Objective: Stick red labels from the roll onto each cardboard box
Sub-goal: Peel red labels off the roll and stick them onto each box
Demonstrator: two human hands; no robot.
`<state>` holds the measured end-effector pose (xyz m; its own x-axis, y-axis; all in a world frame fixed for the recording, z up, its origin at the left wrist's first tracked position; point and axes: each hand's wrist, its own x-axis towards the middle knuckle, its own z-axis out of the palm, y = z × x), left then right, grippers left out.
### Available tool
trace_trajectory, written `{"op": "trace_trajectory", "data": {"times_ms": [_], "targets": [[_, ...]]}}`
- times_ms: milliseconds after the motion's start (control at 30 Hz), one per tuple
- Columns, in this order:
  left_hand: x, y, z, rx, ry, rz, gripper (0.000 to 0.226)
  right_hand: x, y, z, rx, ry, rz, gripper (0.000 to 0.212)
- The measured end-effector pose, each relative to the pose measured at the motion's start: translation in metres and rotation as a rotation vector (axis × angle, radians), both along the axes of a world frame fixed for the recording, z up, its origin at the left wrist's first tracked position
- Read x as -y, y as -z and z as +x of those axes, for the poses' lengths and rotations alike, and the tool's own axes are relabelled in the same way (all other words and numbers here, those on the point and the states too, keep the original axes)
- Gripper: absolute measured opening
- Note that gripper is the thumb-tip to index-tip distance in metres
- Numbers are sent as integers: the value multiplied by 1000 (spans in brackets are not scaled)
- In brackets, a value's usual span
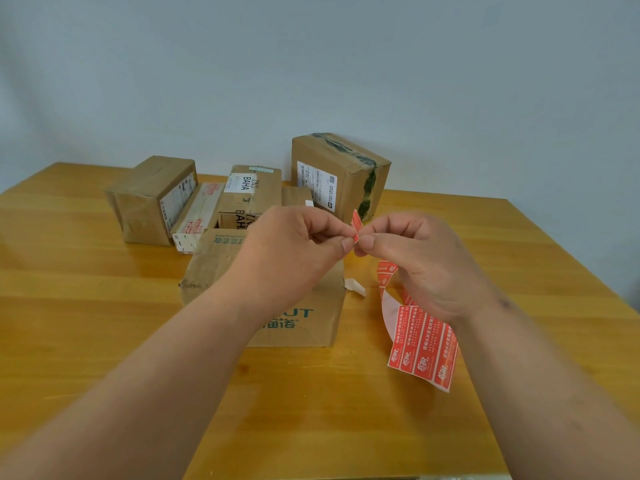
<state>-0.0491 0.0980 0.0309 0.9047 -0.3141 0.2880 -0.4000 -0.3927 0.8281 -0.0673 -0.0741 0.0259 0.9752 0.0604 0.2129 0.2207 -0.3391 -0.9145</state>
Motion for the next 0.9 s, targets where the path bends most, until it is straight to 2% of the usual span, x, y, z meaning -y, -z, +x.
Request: {"op": "trace_trajectory", "data": {"times_ms": [133, 633, 900], "targets": [[1, 2, 1, 22, -11, 36, 9, -1, 1, -1, 2, 10, -12, 8], [3, 1, -2, 19, 3, 52, 9, -2, 2, -3, -19, 48, -7, 9], [7, 0, -3, 56, -55, 107, 11, -2, -3, -7, 14, 88, -121, 12]]}}
